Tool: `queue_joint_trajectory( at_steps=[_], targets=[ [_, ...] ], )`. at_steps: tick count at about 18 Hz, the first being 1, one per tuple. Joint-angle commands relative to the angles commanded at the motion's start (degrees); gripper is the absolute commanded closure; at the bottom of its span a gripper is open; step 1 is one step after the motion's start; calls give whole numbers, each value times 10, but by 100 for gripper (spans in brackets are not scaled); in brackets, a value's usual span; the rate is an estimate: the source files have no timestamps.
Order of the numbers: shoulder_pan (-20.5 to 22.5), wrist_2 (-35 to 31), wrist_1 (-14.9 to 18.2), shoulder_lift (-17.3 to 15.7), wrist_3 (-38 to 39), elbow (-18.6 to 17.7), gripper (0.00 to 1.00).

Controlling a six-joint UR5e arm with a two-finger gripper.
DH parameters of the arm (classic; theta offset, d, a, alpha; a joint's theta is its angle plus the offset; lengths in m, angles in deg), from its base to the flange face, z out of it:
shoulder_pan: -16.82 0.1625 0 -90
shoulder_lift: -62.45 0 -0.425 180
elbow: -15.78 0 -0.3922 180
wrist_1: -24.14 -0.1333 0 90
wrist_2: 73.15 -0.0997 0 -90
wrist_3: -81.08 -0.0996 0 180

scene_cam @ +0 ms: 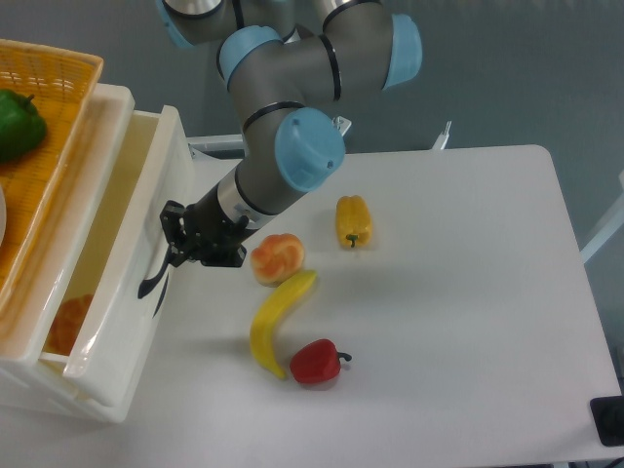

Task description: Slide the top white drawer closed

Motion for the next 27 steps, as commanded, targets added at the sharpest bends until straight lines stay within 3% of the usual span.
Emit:
queue_joint_trajectory(
  at_steps=[12,17,19,20,22,27],
  targets=[
    [-30,0,-1,2,4,0,100],
    [-31,-1,-19,5,6,1,100],
    [-24,-4,-31,5,3,3,89],
    [-19,-6,-33,6,2,7,76],
    [5,-21,-33,6,1,11,64],
    [76,-51,-33,24,-20,36,51]
  ],
)
